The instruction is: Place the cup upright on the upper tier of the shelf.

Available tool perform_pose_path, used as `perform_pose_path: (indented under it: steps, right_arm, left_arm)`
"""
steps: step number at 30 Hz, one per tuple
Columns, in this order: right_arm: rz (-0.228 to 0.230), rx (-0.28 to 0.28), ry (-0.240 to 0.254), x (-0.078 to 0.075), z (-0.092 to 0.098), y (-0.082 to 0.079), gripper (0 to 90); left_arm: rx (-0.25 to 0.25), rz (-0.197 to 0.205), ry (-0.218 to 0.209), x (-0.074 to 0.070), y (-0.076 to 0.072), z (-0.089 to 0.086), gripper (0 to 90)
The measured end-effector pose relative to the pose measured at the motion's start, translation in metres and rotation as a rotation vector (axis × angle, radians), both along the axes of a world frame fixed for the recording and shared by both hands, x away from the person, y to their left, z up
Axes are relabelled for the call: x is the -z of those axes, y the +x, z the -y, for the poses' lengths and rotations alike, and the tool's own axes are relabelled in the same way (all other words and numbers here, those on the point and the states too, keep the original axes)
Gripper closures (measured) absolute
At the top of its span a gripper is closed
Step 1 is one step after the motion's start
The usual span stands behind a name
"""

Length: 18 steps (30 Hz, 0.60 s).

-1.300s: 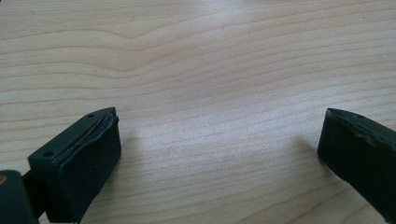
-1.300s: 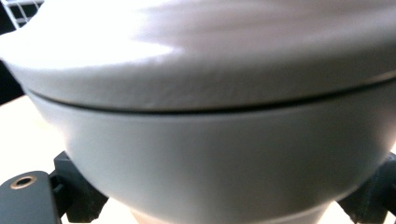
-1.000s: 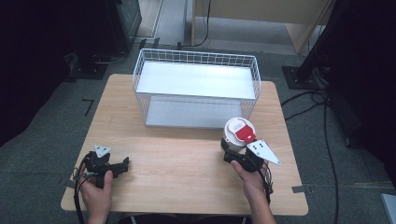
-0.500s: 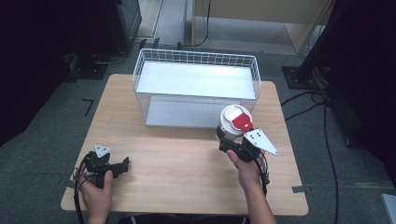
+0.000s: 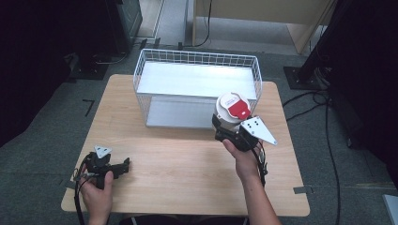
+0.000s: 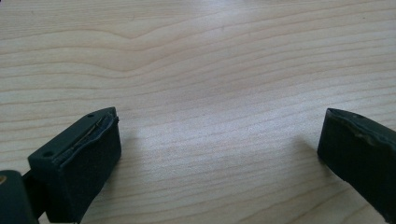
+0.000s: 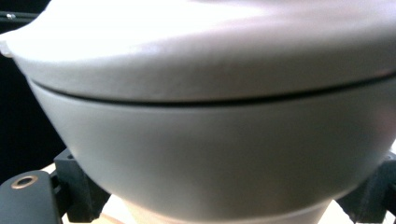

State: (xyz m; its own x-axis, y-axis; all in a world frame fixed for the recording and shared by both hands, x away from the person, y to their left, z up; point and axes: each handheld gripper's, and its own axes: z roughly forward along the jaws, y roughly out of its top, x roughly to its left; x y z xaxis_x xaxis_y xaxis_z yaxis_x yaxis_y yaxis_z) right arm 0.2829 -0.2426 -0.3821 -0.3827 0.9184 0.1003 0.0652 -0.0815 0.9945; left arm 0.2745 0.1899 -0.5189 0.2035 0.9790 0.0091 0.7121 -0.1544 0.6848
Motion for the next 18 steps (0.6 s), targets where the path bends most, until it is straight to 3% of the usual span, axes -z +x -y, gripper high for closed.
perform_pose_path:
  steps: [18]
  right_arm:
    - [0.061,-0.018,-0.017,-0.047,-0.027,0.034,9.4]
  left_arm:
    - [0.0,0.001,0.0,0.0,0.0,0.0,0.0]
